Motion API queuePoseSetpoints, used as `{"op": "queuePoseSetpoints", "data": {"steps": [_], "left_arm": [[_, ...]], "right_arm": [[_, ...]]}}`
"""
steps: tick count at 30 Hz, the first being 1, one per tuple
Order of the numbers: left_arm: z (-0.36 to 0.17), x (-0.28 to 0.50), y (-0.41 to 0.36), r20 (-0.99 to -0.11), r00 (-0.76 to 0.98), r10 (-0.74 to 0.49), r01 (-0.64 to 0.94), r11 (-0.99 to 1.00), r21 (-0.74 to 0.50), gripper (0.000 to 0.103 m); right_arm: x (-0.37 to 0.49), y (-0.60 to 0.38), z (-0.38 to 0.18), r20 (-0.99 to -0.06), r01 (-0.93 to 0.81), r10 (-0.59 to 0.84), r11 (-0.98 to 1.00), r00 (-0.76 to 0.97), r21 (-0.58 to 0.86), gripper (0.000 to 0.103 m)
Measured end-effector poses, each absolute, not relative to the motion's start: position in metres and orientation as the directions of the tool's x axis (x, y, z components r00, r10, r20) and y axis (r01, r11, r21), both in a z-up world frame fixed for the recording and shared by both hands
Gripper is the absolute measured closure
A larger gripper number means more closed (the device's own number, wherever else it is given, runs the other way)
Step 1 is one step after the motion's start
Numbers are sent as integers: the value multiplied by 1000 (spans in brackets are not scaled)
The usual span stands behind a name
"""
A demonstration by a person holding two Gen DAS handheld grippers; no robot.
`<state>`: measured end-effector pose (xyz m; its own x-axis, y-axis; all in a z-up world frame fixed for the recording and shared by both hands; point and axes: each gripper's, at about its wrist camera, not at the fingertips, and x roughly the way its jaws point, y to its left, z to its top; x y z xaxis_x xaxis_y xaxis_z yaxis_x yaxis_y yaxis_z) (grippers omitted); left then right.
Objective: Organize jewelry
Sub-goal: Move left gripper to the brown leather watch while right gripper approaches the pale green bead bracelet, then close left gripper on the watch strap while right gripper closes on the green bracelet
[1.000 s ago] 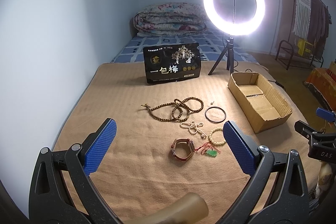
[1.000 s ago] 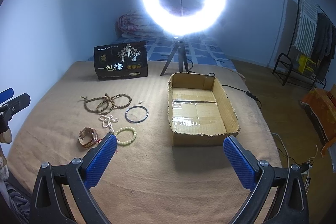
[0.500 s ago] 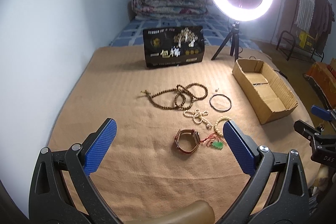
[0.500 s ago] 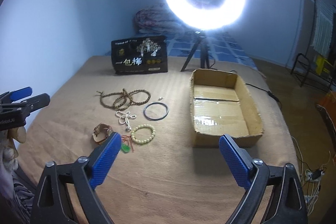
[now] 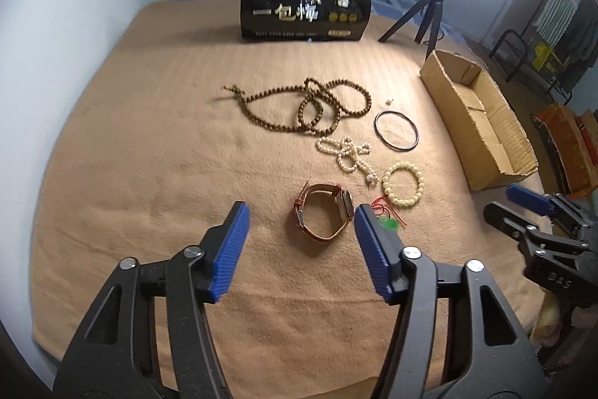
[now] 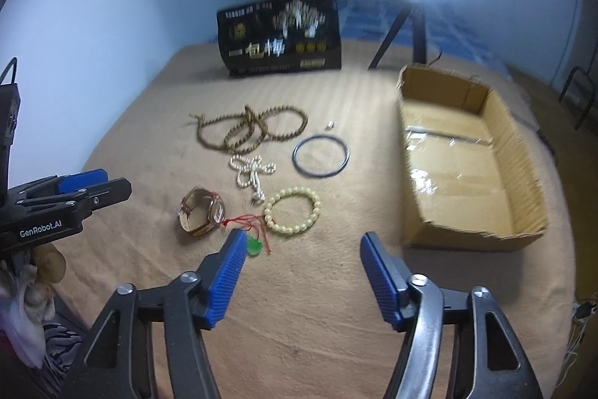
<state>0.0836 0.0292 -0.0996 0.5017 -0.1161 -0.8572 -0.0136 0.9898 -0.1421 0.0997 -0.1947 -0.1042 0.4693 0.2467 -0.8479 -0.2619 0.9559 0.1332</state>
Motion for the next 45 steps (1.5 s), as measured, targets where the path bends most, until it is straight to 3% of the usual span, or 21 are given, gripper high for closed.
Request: {"op": "queuePoseSetpoints", "data": {"steps": [4,12,25,31,39,42,45], "left_arm": [[-117,99,31,-875,468,-124,-22,988,-152,53],[-158,127,32,-921,330,-206,-11,975,-222,53],[-183,146,36,-942,316,-109,-22,992,-122,53],[-195,147,41,-934,326,-145,-38,985,-166,53],[-196,148,28,-940,327,-98,-7,994,-106,54],[-196,152,24,-940,330,-85,-5,996,-92,66],[-195,154,23,-938,333,-98,4,995,-103,80]], "right_arm": [[119,-190,-128,-879,-234,244,959,410,157,49],[149,-182,-164,-911,-196,228,966,342,168,64],[172,-189,-186,-925,-130,212,975,316,179,66],[175,-186,-191,-933,-133,192,978,304,158,66],[180,-183,-201,-941,-129,165,983,297,132,67],[182,-179,-202,-940,-145,150,983,307,109,74],[184,-175,-201,-935,-168,166,979,313,117,93]]}}
